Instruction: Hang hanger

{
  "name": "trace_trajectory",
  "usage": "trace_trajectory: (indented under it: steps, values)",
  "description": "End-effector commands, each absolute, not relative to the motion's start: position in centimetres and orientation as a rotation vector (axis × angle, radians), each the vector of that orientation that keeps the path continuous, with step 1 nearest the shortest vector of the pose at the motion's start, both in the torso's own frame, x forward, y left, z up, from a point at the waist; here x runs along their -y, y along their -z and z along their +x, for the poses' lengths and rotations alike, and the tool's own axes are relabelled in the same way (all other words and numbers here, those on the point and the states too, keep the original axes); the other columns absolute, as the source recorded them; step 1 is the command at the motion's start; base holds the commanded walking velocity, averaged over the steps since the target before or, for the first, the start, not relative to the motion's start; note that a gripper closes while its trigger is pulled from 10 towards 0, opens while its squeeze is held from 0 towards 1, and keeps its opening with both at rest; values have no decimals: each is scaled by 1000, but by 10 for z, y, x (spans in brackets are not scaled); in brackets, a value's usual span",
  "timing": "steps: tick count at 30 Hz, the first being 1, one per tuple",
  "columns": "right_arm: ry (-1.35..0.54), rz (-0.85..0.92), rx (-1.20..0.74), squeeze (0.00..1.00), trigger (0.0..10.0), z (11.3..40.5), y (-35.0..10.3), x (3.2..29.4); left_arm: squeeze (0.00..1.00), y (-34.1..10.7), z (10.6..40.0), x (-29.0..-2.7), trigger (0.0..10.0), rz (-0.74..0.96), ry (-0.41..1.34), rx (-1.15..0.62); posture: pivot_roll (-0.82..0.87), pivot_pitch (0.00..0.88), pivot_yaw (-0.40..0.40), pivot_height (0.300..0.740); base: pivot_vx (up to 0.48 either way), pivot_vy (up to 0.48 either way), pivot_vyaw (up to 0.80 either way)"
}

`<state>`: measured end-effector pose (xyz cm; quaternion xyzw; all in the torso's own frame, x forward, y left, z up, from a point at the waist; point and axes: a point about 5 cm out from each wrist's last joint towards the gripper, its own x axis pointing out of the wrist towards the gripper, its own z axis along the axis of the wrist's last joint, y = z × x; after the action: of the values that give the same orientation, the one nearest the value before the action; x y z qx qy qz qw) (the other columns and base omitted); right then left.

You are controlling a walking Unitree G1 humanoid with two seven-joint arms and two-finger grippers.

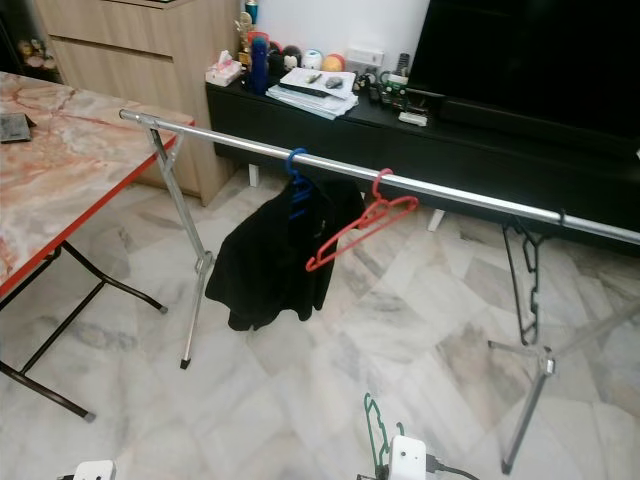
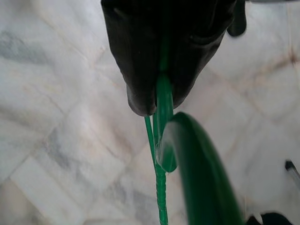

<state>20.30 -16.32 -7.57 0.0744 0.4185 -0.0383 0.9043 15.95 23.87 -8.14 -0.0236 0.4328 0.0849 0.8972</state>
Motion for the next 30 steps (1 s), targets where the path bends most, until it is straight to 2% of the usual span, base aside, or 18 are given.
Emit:
trace_trajectory:
  steps: [1, 21, 25, 30]
  values:
    - [88, 157, -877, 0, 10000, 199, 78, 165, 0, 85, 155, -234, 10000, -42, -149, -915, 43, 48, -61, 740, 364, 0, 0]
    - [130, 188, -869, 0, 10000, 198, 78, 165, 0, 85, 156, -230, 10000, -37, -131, -912, 43, 54, -59, 740, 373, 0, 0]
    - [169, 206, -873, 0, 10000, 197, 79, 166, 0, 85, 156, -229, 10000, -33, -124, -913, 44, 65, -60, 740, 321, 0, -644]
    - [175, 210, -872, 0, 10000, 198, 79, 166, 0, 86, 155, -228, 10000, -31, -122, -916, 46, 73, -63, 740, 0, 0, -788]
